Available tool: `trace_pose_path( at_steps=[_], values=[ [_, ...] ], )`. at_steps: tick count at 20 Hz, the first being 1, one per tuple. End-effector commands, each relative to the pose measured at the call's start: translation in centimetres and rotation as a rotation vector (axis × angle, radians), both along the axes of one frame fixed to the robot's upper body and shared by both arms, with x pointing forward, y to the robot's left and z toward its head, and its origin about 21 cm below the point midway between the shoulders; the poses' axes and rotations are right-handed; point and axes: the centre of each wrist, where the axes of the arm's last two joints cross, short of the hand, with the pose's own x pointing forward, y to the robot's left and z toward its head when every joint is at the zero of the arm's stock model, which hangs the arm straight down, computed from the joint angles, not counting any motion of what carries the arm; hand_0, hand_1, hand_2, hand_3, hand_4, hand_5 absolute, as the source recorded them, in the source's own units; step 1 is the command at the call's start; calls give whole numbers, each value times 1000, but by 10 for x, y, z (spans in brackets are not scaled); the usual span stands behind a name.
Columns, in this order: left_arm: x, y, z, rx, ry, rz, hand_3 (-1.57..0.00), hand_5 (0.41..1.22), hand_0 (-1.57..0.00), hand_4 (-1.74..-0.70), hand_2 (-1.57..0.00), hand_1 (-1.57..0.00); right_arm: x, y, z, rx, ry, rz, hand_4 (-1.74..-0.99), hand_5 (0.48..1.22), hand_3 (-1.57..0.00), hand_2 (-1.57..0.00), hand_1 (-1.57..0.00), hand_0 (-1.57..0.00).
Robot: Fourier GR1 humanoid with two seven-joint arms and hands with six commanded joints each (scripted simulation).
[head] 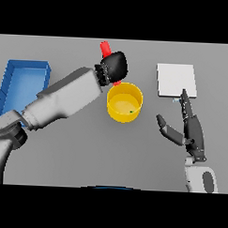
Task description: Pick up the red beaker and tilt it to pour out 1 green nut into yellow bowl. Pick up the yellow bowl and place it on the metallic measuring scale.
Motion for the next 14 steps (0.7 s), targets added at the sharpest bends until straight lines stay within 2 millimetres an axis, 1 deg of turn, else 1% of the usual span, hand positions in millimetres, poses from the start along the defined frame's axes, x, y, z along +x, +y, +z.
trace_pose_path(
  at_steps=[1,2,3,5,6,7,9,11,12,13,14],
  values=[
    [0,-1,0,22,-14,-28,-1566,1221,-1571,-1734,-1571,-1571,1,2,-1,-7,2,-2,-1132,573,1,1,1,1],
    [-2,-6,-1,39,-32,-37,-1567,1221,-1571,-1733,-1571,-1571,1,-2,-2,-12,-1,2,-1136,578,1,1,1,1],
    [-2,-7,-1,61,-44,-50,-1568,1221,-1571,-1733,-1571,-1571,2,1,-2,0,2,8,-1136,579,1,1,1,1],
    [-1,-15,2,105,-90,-80,-1569,1221,-1571,-1733,-1571,-1571,-2,1,-4,5,-9,6,-1133,579,1,1,1,1],
    [-2,-21,5,125,-103,-102,-1569,1221,-1571,-1733,-1571,-1571,-1,5,-3,6,-9,5,-1130,577,1,1,1,1],
    [0,-24,14,156,-123,-126,-1570,1221,-1571,-1733,-1571,-1571,-1,1,-4,4,-10,0,-1128,575,1,1,1,1],
    [0,-30,29,198,-161,-156,-1570,1221,-1571,-1732,-1571,-1571,-1,2,1,4,-17,-9,-1138,572,1,1,1,1],
    [10,-35,68,233,-240,-156,-1570,1221,-1571,-1729,-1571,-1571,-4,3,0,17,-14,-2,-1138,565,1,1,1,1],
    [14,-37,88,210,-275,-154,-1571,1221,-1571,-1728,-1571,-1571,2,3,0,3,-2,-7,-1135,563,1,1,1,1],
    [19,-34,104,181,-292,-122,-1571,1221,-1571,-1727,-1571,-1571,4,4,4,-7,-12,-7,-1133,557,1,1,1,1],
    [27,-24,124,139,-309,-82,-1571,1221,-1571,-1724,-1571,-1571,4,4,3,0,-14,4,-1130,554,1,1,1,1]
  ],
)
